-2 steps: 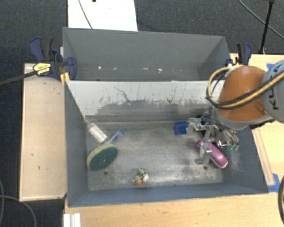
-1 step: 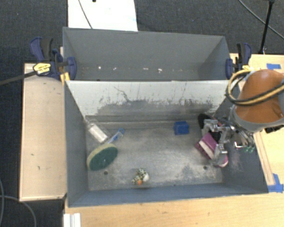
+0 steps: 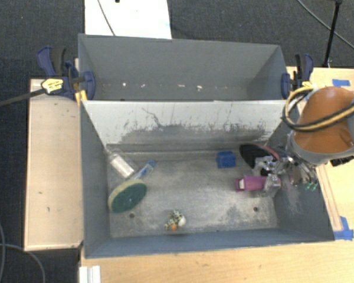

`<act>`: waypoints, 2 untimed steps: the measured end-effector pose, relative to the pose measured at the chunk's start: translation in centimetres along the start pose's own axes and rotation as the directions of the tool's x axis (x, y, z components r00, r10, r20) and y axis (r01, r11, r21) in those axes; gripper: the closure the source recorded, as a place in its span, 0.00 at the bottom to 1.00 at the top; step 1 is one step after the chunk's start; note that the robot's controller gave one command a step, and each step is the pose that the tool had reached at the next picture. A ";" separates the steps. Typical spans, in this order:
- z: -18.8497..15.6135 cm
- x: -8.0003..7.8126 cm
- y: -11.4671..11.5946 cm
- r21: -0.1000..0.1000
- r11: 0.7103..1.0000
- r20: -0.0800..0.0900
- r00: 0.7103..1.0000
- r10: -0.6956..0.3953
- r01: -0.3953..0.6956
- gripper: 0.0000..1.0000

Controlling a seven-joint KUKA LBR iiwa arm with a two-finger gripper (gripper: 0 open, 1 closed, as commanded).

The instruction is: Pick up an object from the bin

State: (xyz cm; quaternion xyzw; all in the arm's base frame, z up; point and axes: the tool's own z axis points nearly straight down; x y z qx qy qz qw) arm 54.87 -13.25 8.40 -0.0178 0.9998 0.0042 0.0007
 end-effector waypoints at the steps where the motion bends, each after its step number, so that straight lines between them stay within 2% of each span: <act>1: -9.6 0.6 -1.7 0.011 1.000 0.007 1.000 0.001 -0.001 1.00; 2: -26.0 -4.2 1.9 0.011 1.000 0.012 1.000 0.002 -0.002 1.00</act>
Offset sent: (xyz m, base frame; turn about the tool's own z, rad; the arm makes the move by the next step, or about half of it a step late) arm -0.0077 -0.0173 0.0909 -0.0022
